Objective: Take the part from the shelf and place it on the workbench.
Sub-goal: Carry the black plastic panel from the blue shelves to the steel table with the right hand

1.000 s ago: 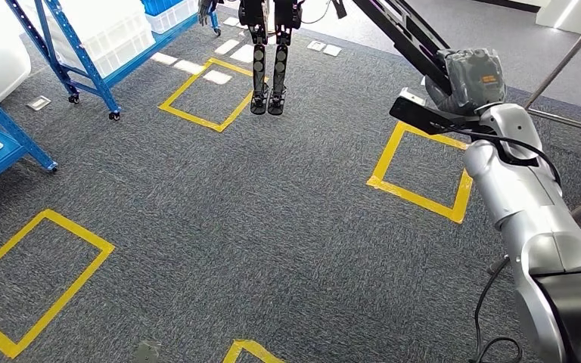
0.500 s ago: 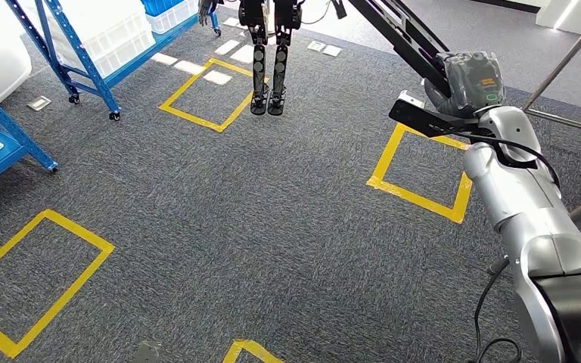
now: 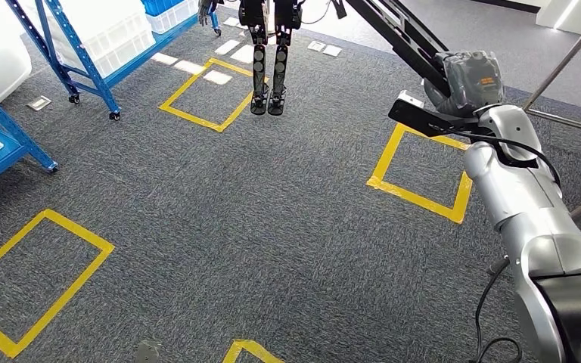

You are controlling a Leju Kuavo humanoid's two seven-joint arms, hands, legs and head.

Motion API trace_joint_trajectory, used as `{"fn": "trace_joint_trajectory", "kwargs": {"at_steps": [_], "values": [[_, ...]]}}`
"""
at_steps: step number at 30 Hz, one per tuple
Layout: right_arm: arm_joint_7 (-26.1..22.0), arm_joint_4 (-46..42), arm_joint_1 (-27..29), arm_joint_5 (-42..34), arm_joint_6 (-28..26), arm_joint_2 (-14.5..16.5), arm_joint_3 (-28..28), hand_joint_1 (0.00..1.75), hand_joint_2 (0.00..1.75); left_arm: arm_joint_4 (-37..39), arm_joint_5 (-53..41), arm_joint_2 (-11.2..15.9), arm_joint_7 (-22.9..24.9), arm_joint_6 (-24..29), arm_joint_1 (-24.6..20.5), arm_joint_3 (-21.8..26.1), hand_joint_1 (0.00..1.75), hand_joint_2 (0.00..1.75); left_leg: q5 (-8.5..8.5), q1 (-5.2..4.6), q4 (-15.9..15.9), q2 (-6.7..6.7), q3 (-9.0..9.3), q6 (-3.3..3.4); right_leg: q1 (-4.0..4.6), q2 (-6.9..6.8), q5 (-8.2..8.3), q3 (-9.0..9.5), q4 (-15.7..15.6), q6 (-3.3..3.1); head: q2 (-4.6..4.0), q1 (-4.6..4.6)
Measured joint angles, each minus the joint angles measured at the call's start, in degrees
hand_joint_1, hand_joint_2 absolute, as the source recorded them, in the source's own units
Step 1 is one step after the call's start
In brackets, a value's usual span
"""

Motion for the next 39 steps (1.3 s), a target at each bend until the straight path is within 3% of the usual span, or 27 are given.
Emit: {"fn": "trace_joint_trajectory", "kwargs": {"at_steps": [11,15,17,19,21,22,23,25,27,29,30,32,34,36,37,39], "values": [[-0.4,0.0,0.0,0.7,-0.1,-0.1,0.1,1.69,1.75,0.0,-0.5,0.0,0.2,0.3,0.0,0.0,0.0,1.75,0.0,0.0,0.0,0.0,0.0,0.0,0.0,0.0,0.0,0.0,0.0,0.0,0.0,-0.01],[-0.4,-0.1,0.0,-0.5,-0.1,-0.3,-0.2,1.69,1.75,0.0,-0.9,-0.1,0.2,0.3,0.0,0.0,0.0,1.75,0.71,0.18,-1.6,0.56,1.04,1.09,0.07,0.19,0.27,0.15,-0.6,0.79,0.0,-0.01],[-0.4,-0.2,0.0,-0.8,-0.1,-0.7,-0.4,1.69,1.75,0.0,-1.0,-0.1,0.2,0.3,0.0,0.0,0.0,1.75,1.5,0.59,-3.4,1.32,2.01,1.58,0.2,-0.37,-1.4,-1.2,2.3,0.73,0.0,0.07],[-0.4,-0.1,0.2,-0.9,-0.1,-1.1,-0.5,1.69,1.75,0.0,-1.0,-0.1,0.2,0.2,0.0,0.0,0.0,1.75,1.62,0.6,-3.7,2.2,2.24,1.69,-0.19,-0.86,-4.24,-4.26,9.0,0.72,0.0,0.12],[-0.4,-0.1,0.9,-1.0,-0.1,-1.6,-0.5,1.69,1.75,0.0,-1.1,-0.1,0.3,0.1,0.0,0.0,0.0,1.75,1.48,0.63,-3.7,3.29,2.24,1.52,-0.8,-1.2,-5.5,-6.17,13.1,1.33,0.0,0.14],[-0.4,-0.2,1.3,-1.1,-0.1,-1.7,-0.5,1.69,1.75,0.0,-1.1,-0.1,0.3,0.1,0.0,0.0,0.0,1.75,1.38,0.66,-3.7,3.89,2.24,1.36,-1.16,-1.53,-5.01,-5.63,12.2,1.88,0.0,0.13],[-0.4,-0.3,1.5,-1.1,-0.1,-1.8,-0.5,1.69,1.75,0.0,-1.1,-0.1,0.3,0.1,0.0,0.0,0.0,1.75,1.22,0.71,-3.6,4.5,2.25,1.11,-1.57,-2.28,-3.87,-3.96,9.1,2.54,0.0,0.13],[-0.4,-0.5,1.7,-1.1,-0.1,-1.8,-0.5,1.69,1.75,0.0,-1.1,0.0,0.3,0.0,0.0,0.0,0.0,1.75,0.65,0.67,-2.9,5.69,2.2,0.29,-1.94,-5.22,-1.54,0.12,1.6,3.49,0.0,0.16],[-0.4,-0.7,1.8,-1.1,0.0,-1.8,-0.5,1.69,1.75,-0.1,-1.1,0.2,0.3,0.1,-0.1,0.0,0.0,1.75,0.07,0.5,-2.3,6.84,2.32,-0.56,-1.71,-6.5,-0.51,1.94,-1.5,3.09,0.0,0.06],[-0.4,-0.8,1.9,-1.1,0.0,-1.8,-0.5,1.69,1.75,-0.1,-1.1,0.2,0.3,0.2,-0.1,0.0,0.0,1.75,-0.17,0.62,-2.2,8.12,2.53,-1.04,-1.55,-4.99,-0.17,1.9,-1.4,2.12,0.0,-0.08],[-0.4,-0.8,1.9,-1.1,0.0,-1.8,-0.5,1.69,1.75,-0.1,-1.0,0.2,0.3,0.2,-0.2,0.0,0.0,1.75,-0.48,0.89,-2.0,8.0,2.51,-1.34,-1.63,-4.31,-0.04,1.87,-1.5,1.78,0.0,-0.07],[-0.3,-1.0,1.7,-1.0,0.0,-1.5,-0.5,1.69,1.75,-0.1,-1.0,0.1,0.3,0.4,-0.1,0.0,0.0,1.75,-2.79,1.52,0.9,5.49,1.49,-2.11,-1.84,-2.96,0.23,1.83,-1.6,1.04,0.0,-0.15],[0.0,-1.1,1.7,-0.7,0.0,-1.1,-0.4,1.69,1.75,0.0,-1.0,0.1,0.3,0.4,0.0,0.1,0.0,1.75,-6.69,1.96,7.8,2.35,-1.39,-2.67,-1.83,-1.51,0.36,1.71,-1.6,0.51,0.0,-0.26],[0.3,-1.1,1.8,-0.5,0.0,-0.8,-0.4,1.69,1.75,0.0,-1.0,0.1,0.4,0.4,0.2,0.1,0.0,1.75,-8.44,2.08,13.1,1.48,-3.75,-2.77,-1.65,0.16,0.48,1.62,-1.6,0.24,0.0,-0.27],[0.4,-1.1,1.9,-0.4,0.0,-0.7,-0.4,1.69,1.75,0.0,-1.0,0.1,0.4,0.4,0.2,0.1,0.0,1.75,-7.73,2.08,12.9,1.29,-3.63,-2.65,-1.59,0.99,0.52,1.61,-1.6,0.2,0.0,-0.27],[0.6,-1.2,1.9,-0.4,0.0,-0.8,-0.4,1.69,1.75,0.0,-1.1,0.1,0.4,0.4,0.1,0.1,0.0,1.75,-4.15,2.13,6.4,-0.02,-0.35,-2.17,-1.6,2.44,0.62,1.67,-1.6,0.26,0.0,-0.27]]}}
